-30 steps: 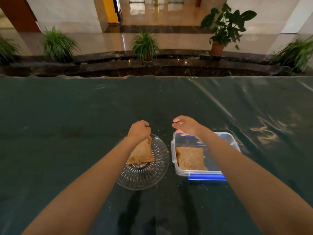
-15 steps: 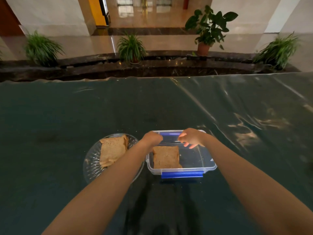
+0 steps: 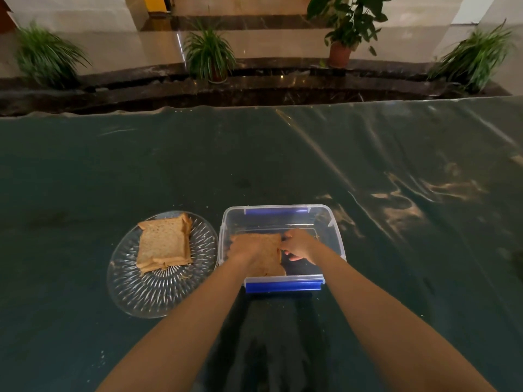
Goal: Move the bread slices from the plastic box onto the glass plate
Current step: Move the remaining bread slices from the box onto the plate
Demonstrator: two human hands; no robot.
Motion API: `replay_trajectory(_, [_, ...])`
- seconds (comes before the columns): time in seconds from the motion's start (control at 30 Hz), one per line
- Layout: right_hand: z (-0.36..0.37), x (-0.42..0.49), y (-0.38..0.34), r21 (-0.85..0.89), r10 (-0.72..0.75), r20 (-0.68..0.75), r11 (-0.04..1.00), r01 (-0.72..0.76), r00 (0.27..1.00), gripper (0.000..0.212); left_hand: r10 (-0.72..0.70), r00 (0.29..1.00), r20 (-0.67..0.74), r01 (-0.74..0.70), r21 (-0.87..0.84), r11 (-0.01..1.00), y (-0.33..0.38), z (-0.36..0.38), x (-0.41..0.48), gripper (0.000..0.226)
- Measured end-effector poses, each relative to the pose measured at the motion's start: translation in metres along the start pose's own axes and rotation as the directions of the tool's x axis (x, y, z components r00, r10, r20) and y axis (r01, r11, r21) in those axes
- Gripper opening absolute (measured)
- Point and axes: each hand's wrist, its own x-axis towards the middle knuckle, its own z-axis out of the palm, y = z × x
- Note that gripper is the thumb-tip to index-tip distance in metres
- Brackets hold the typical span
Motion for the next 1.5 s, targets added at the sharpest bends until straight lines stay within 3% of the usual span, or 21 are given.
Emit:
replay_trajectory(0.07, [0.006,0.004,-0.001,0.067,0.009,0.01,0.998,-0.01,1.0,0.026,-0.033,0.999,0.02,0.031,0.088,0.996,-0.001,0.004,0.0,0.048])
replay_trajectory(0.2, [0.015,0.01,0.001,0.098,0.005,-0.057,0.995,0.001,0.998,0.017,-0.112,0.978,-0.175,0.133,0.113,0.985,0.001,0.01,0.005,0.061])
replay_trajectory(0.33, [0.015,0.015,0.004,0.188,0.056,-0.136,0.982,-0.03,0.989,0.017,-0.062,0.964,-0.259,0.097,0.126,0.987,0.0,0.013,0.005,0.057])
replay_trajectory(0.57, [0.005,-0.002,0.007,0.462,0.113,-0.169,0.887,-0.023,0.979,0.027,0.114,0.94,-0.321,-0.095,0.075,0.993,-0.005,0.008,-0.002,0.036])
replay_trajectory(0.73, [-0.013,-0.02,-0.006,0.513,0.001,-0.225,0.85,0.118,0.974,0.035,0.276,0.919,-0.281,-0.295,-0.029,0.955,0.0,-0.008,-0.014,0.035])
replay_trajectory(0.83, [-0.023,-0.031,-0.026,0.474,-0.103,-0.32,0.843,0.253,0.942,0.04,0.313,0.9,-0.304,-0.36,-0.112,0.926,0.008,-0.026,-0.021,0.037])
replay_trajectory(0.97, [-0.019,-0.045,-0.063,0.272,-0.277,-0.454,0.862,0.428,0.847,0.034,0.305,0.901,-0.308,-0.386,-0.248,0.889,0.014,-0.056,-0.028,0.044])
replay_trajectory(1.13, [0.013,-0.048,-0.104,0.086,-0.422,-0.473,0.851,0.518,0.773,0.032,0.244,0.9,-0.361,-0.371,-0.343,0.863,0.005,-0.104,-0.029,0.042])
replay_trajectory(1.27, [0.053,-0.039,-0.132,0.023,-0.43,-0.416,0.876,0.482,0.801,0.035,0.167,0.909,-0.381,-0.321,-0.387,0.864,-0.02,-0.146,-0.02,0.039])
replay_trajectory(1.5, [0.129,-0.011,-0.163,0.024,-0.322,-0.282,0.939,0.342,0.904,0.035,0.06,0.92,-0.386,-0.169,-0.254,0.952,-0.066,-0.203,0.011,0.028])
